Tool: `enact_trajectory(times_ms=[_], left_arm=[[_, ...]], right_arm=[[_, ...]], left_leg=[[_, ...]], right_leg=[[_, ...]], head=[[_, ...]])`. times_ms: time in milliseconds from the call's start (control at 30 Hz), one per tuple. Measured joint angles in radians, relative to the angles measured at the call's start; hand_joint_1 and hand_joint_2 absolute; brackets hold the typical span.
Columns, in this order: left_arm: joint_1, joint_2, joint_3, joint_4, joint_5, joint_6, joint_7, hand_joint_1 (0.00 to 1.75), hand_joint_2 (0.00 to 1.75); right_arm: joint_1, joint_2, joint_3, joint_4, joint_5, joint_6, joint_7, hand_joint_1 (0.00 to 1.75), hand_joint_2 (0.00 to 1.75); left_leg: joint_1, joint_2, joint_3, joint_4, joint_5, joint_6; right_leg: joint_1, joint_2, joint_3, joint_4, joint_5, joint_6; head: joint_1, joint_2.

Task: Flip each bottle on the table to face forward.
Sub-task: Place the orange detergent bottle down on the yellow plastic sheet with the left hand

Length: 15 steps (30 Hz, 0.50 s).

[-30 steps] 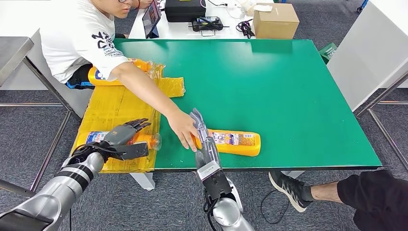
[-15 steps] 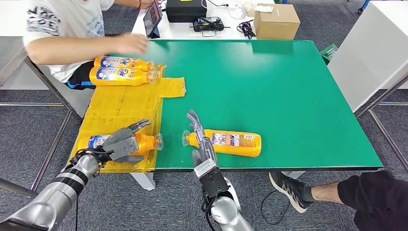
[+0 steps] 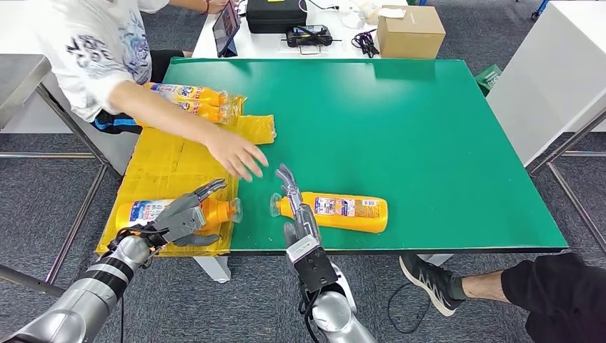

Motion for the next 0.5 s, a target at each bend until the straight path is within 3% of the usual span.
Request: enact_trajectory(times_ms=[133, 200, 400, 500], left_arm=[[0.006, -0.003, 0.005, -0.004, -0.002, 0.029, -0.001, 0.00, 1.75], [0.019, -0.018, 0.021, -0.014, -0.022, 0.122, 0.005, 0.00, 1.75], [0.087, -0.138, 0.134, -0.128, -0.220, 0.755, 0.083, 0.00, 1.75], [0.119, -0.200, 0.198, -0.202, -0.184, 0.891, 0.045, 0.00, 1.75]], right_arm=[[0.000, 0.000, 0.000, 0.003, 0.000, 0.000, 0.000, 0.00, 0.00], [0.000, 0.000, 0.000, 0.004, 0.000, -0.001, 0.003, 0.00, 0.00], [0.002, 0.000, 0.000, 0.005, 0.017, -0.011, 0.022, 0.00, 0.00], [0.002, 0.000, 0.004, 0.008, 0.028, -0.023, 0.029, 0.00, 0.00]], left_leg=[[0.000, 0.000, 0.000, 0.000, 0.000, 0.000], [0.000, 0.001, 0.000, 0.000, 0.000, 0.000], [-0.001, 0.000, -0.002, 0.001, 0.000, 0.000], [-0.001, 0.001, -0.002, 0.001, 0.000, 0.000]], right_leg=[[0.000, 0.000, 0.000, 0.000, 0.000, 0.000], [0.000, 0.000, -0.001, 0.000, 0.000, 0.000], [-0.001, 0.000, -0.002, 0.000, 0.000, 0.000], [-0.001, 0.000, -0.003, -0.001, 0.000, 0.001]], head=[[0.000, 0.000], [0.000, 0.000], [0.000, 0.000], [0.000, 0.000]])
